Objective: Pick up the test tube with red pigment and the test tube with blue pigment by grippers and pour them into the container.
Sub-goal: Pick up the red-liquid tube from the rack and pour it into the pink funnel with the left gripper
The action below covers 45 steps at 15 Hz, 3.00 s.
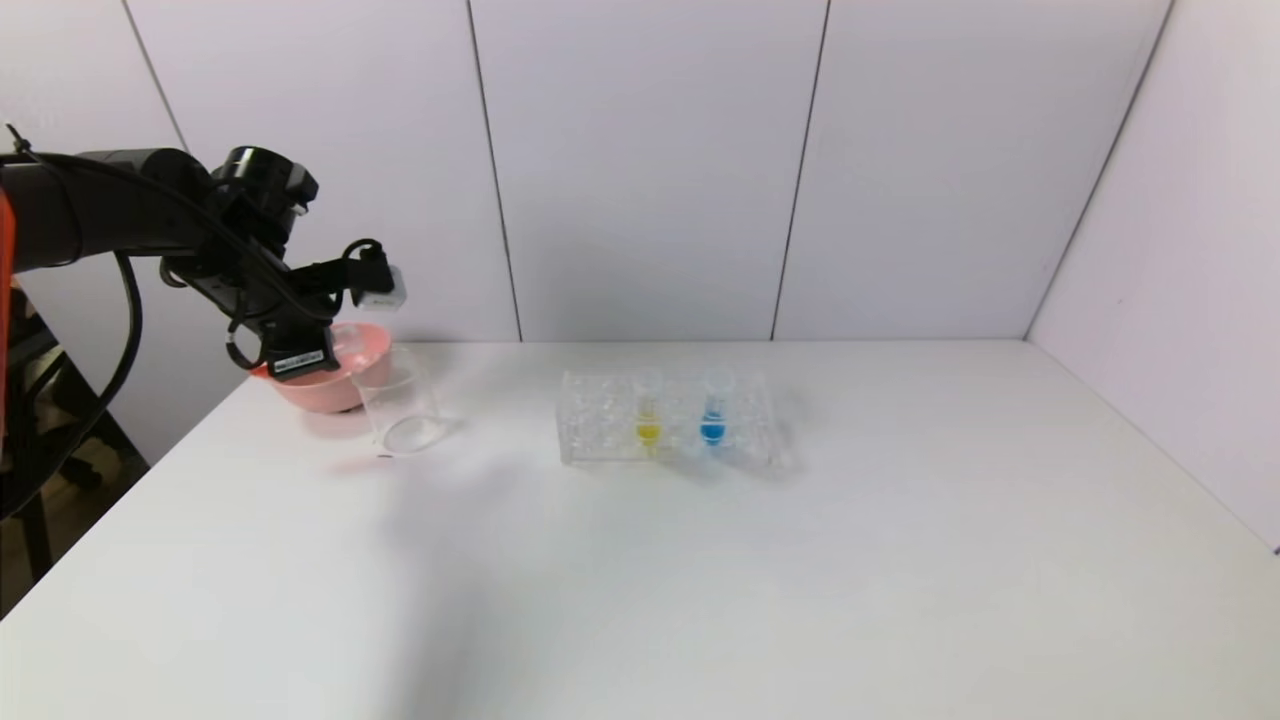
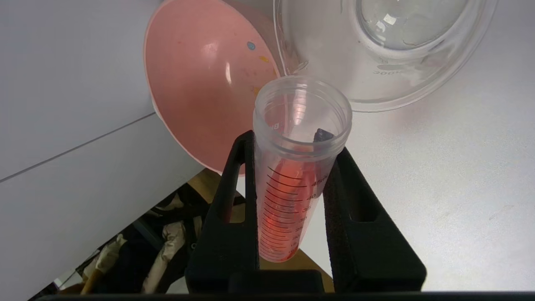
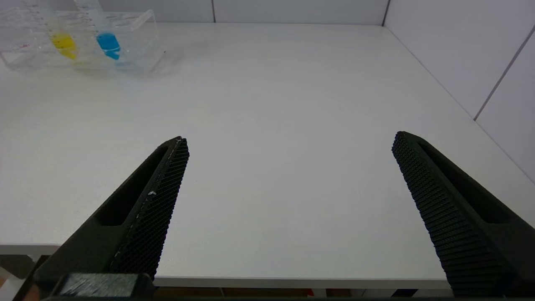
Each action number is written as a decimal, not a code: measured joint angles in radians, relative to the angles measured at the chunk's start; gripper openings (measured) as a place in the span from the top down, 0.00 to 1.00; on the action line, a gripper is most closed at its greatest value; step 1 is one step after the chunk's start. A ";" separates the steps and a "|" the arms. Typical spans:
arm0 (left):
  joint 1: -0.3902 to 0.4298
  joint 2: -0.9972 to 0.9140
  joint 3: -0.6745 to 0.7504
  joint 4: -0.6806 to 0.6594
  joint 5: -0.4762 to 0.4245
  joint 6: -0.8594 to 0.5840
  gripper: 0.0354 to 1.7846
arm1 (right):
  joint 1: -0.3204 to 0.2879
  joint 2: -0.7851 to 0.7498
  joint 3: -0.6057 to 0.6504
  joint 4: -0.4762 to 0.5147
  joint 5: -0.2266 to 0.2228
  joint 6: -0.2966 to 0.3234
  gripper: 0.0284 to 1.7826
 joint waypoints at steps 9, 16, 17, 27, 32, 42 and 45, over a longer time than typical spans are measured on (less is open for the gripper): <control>-0.027 0.007 0.001 -0.005 0.104 0.002 0.76 | 0.000 0.000 0.000 0.000 0.000 0.000 0.00; -0.041 0.011 0.000 -0.007 0.148 0.002 0.76 | 0.000 0.000 0.000 0.000 0.000 0.000 0.00; -0.044 0.013 0.000 -0.017 0.164 0.003 0.76 | 0.000 0.000 0.000 0.000 0.000 0.000 0.00; -0.068 0.019 0.001 -0.024 0.222 0.005 0.76 | 0.000 0.000 0.000 0.000 0.000 0.000 0.00; -0.072 0.020 0.001 -0.024 0.240 0.006 0.76 | 0.000 0.000 0.000 0.000 0.000 0.000 0.00; -0.086 0.025 0.001 -0.016 0.303 0.007 0.76 | 0.000 0.000 0.000 0.000 0.000 0.000 0.00; -0.093 0.027 0.001 -0.015 0.342 0.014 0.76 | 0.000 0.000 0.000 0.000 0.000 0.000 0.00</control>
